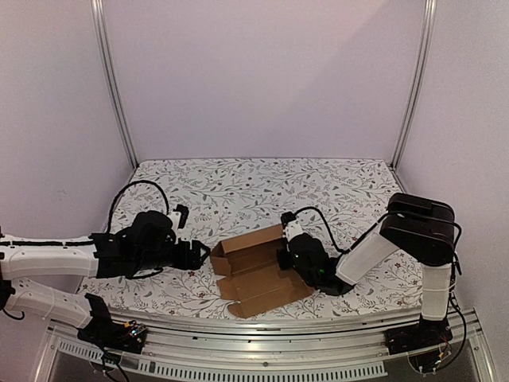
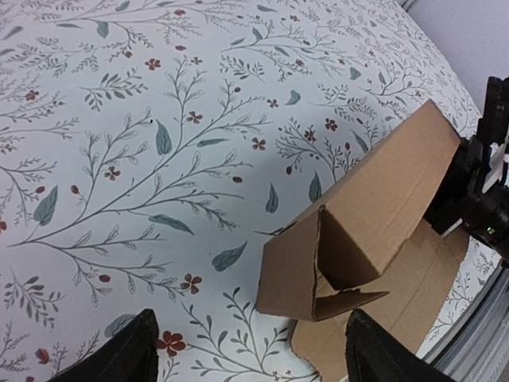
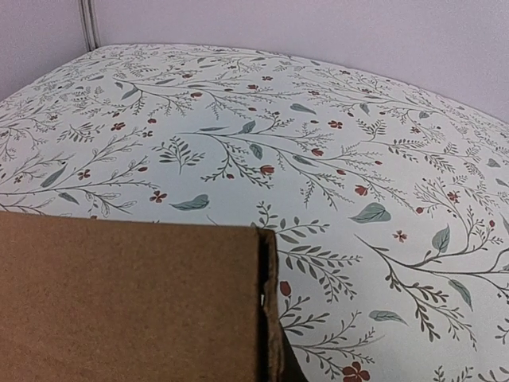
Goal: Fold the paper box
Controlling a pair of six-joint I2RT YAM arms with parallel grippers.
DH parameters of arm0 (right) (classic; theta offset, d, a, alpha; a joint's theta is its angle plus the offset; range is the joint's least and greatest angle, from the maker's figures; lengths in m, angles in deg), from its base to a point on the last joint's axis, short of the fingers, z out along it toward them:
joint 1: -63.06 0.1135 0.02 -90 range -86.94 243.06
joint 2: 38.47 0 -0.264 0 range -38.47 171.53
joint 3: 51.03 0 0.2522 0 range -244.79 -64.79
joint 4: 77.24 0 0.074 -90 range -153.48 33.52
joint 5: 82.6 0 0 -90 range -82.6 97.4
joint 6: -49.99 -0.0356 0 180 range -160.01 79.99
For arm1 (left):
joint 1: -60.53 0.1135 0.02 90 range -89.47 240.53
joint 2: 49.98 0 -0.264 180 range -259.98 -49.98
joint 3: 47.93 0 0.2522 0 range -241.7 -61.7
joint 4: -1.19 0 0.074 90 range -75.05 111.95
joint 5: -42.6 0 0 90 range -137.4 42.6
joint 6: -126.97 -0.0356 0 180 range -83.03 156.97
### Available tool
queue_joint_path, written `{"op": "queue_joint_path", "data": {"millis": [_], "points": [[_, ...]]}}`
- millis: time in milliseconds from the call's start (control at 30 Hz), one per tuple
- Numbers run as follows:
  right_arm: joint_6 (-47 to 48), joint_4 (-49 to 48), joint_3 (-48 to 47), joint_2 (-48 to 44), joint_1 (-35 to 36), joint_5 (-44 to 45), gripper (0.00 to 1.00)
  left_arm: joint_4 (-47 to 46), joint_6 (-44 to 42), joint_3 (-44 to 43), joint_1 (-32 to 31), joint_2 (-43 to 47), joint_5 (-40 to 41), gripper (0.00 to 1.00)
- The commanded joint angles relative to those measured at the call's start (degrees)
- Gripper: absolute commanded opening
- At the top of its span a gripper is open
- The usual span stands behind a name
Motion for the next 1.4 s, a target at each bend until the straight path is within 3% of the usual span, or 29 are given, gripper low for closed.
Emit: {"op": "queue_joint_path", "data": {"millis": [0,333,633,900,1367], "points": [[-2.04,4.66,-0.27,-2.25,0.42,2.89,0.0,-6.75,0.15,5.37,0.71,0.66,-0.91,0.79],[-2.68,4.59,0.51,-2.66,0.42,2.55,0.0,-17.85,-3.37,7.17,0.8,-9.92,-5.23,0.63],[-3.0,4.52,0.7,-2.6,0.44,1.86,0.0,-21.18,-5.12,4.39,0.8,-16.16,-6.54,0.58],[-3.14,4.23,0.59,-2.05,0.43,1.68,0.0,-23.33,-5.71,2.04,0.8,-20.38,-8.99,0.45],[-4.15,4.15,0.08,-0.83,1.15,1.56,0.0,-24.98,-2.84,-1.68,-0.12,-24.53,-9.23,0.44]]}}
